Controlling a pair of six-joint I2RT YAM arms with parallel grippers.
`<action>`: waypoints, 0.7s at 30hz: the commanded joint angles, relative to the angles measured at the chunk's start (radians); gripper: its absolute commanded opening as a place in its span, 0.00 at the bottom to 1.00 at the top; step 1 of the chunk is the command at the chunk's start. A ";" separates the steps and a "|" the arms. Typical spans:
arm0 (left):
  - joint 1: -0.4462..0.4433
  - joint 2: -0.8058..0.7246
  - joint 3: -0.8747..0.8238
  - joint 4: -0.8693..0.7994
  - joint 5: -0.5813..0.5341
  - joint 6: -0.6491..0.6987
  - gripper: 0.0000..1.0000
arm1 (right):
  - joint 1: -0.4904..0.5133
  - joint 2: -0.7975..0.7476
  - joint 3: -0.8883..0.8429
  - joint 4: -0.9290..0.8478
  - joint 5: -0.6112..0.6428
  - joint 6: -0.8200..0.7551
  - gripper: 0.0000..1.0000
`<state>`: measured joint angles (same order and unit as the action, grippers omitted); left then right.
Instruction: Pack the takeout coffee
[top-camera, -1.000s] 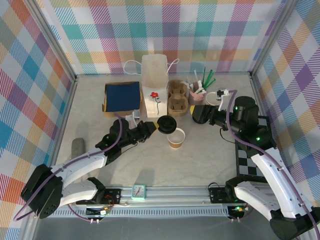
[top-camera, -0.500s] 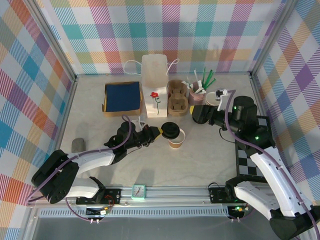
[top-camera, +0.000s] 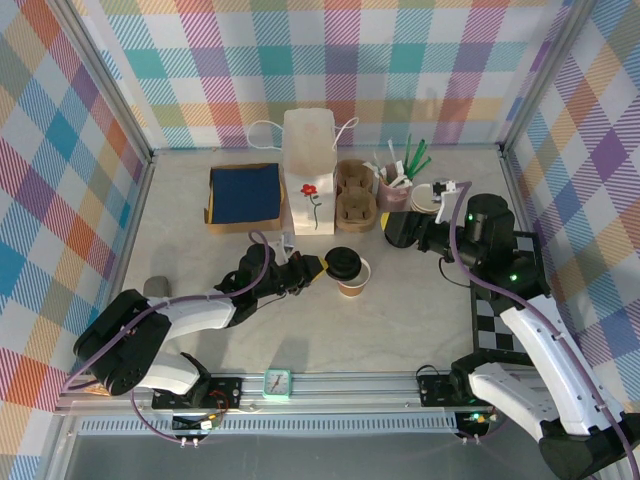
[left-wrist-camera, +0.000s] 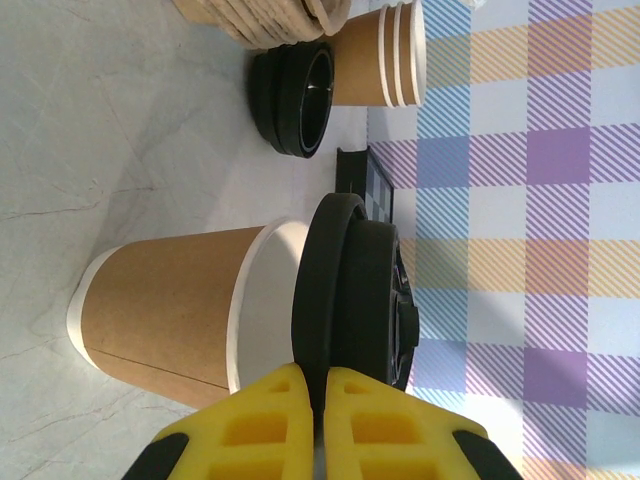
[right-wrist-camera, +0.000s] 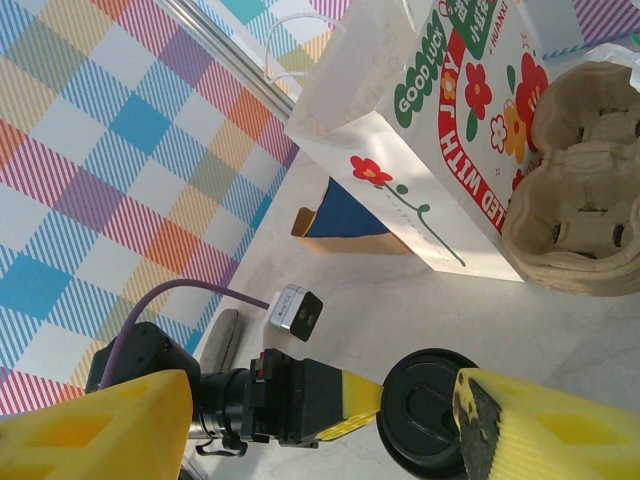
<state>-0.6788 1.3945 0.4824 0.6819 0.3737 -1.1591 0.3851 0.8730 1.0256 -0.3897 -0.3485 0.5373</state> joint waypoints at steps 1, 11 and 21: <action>-0.011 0.018 -0.014 0.059 0.013 0.002 0.09 | -0.009 -0.020 -0.015 0.030 -0.005 -0.006 0.70; -0.013 0.089 -0.026 0.137 0.028 -0.017 0.09 | -0.009 -0.020 -0.020 0.039 -0.007 0.000 0.70; -0.013 0.126 -0.027 0.159 0.036 -0.017 0.09 | -0.009 -0.029 -0.027 0.045 -0.004 0.000 0.70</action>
<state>-0.6796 1.5059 0.4660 0.7860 0.3912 -1.1664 0.3843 0.8623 1.0084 -0.3824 -0.3481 0.5377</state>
